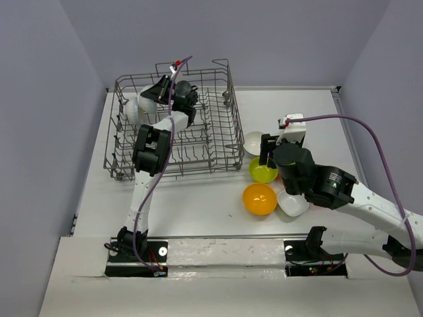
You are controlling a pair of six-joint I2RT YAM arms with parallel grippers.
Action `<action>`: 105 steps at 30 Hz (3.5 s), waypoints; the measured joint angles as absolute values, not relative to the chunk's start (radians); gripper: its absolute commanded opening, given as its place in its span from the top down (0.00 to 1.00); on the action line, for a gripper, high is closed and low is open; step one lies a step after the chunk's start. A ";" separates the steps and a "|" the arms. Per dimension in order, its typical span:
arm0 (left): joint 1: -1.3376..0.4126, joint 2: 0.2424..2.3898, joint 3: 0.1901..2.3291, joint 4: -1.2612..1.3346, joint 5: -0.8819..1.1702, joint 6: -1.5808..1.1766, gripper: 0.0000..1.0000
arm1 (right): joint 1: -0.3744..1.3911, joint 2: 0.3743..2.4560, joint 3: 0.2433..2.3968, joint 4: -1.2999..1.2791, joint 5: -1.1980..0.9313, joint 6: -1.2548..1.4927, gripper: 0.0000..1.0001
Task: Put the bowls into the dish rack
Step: Insert the bowl into the dish rack.
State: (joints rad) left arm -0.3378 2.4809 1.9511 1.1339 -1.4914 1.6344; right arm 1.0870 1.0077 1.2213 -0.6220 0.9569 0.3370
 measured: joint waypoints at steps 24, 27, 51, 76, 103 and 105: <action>-0.359 2.505 1.953 1.134 -1.485 1.638 0.94 | 1.087 1.007 1.208 -0.624 0.953 0.337 0.33; -0.359 2.505 1.953 1.134 -1.485 1.638 0.87 | 1.087 1.008 1.208 -0.624 0.953 0.337 0.33; -0.373 2.505 1.953 1.133 -1.486 1.648 0.30 | 1.087 1.008 1.196 -0.624 0.952 0.340 0.33; -0.372 2.505 1.923 1.133 -1.487 1.643 0.01 | 1.087 1.007 1.196 -0.624 0.949 0.340 0.33; -0.374 2.503 1.878 1.095 -1.450 1.587 0.01 | 1.087 0.999 1.196 -0.629 0.934 0.340 0.33; -0.375 2.503 1.873 1.094 -1.446 1.587 0.01 | 1.087 0.999 1.196 -0.629 0.934 0.340 0.33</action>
State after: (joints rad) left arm -0.3752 2.5027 1.8732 1.0943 -1.4464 1.5871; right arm 1.0870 0.9989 1.1961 -0.6292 0.9340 0.3405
